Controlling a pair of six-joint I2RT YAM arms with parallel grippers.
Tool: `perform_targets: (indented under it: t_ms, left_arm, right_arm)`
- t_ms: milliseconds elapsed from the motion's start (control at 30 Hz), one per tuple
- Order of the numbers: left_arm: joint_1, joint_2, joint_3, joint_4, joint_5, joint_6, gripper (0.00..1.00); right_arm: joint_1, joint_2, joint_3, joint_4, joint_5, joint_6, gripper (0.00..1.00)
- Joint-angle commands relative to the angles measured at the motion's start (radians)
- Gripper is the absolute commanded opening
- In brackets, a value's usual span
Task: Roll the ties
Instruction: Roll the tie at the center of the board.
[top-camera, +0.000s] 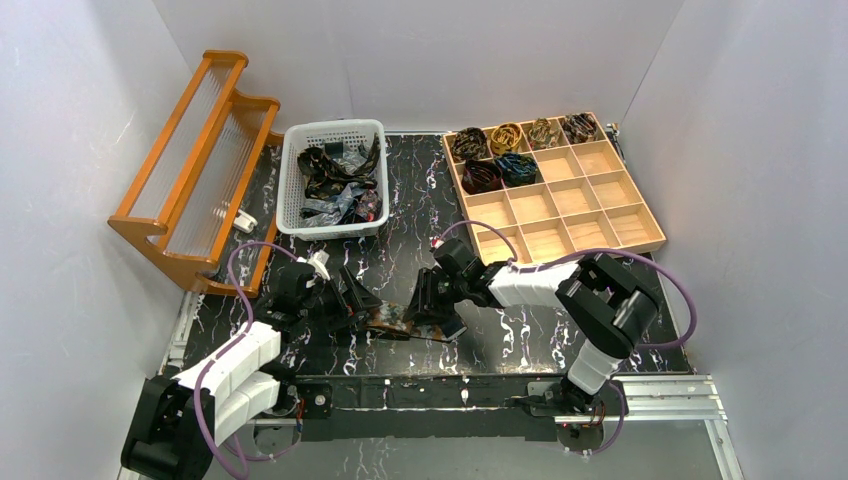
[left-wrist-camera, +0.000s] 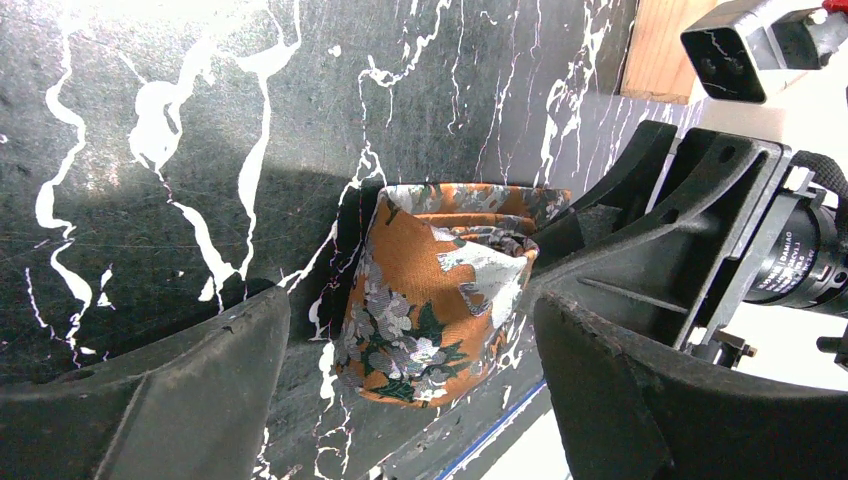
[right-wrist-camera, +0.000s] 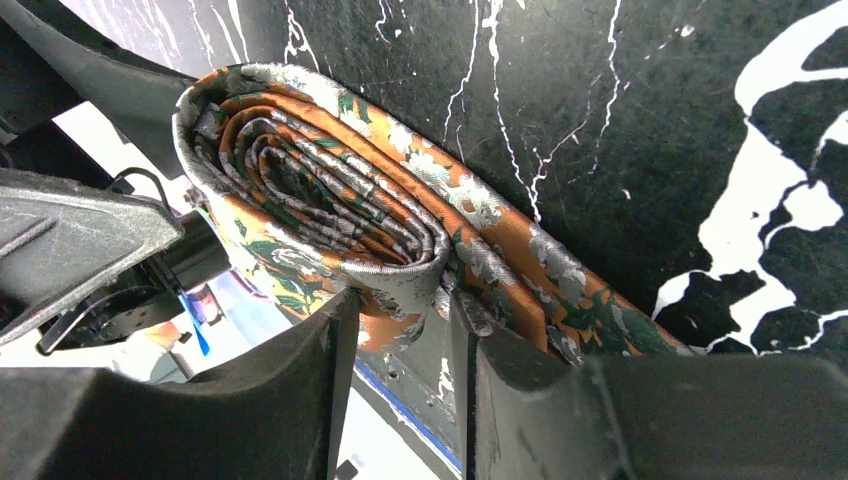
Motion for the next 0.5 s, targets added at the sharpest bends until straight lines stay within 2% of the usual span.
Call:
perform_targets:
  t_ms: [0,467]
  left_arm:
    - [0.005,0.005,-0.011,-0.048,-0.008,0.018,0.89]
    - [0.005,0.02,-0.058,0.054,0.066,-0.012,0.81]
  right_arm:
    - [0.0,0.031,0.042,-0.042,0.009,-0.012,0.45]
    - [-0.027,0.065,0.026,-0.059,-0.009,0.004,0.35]
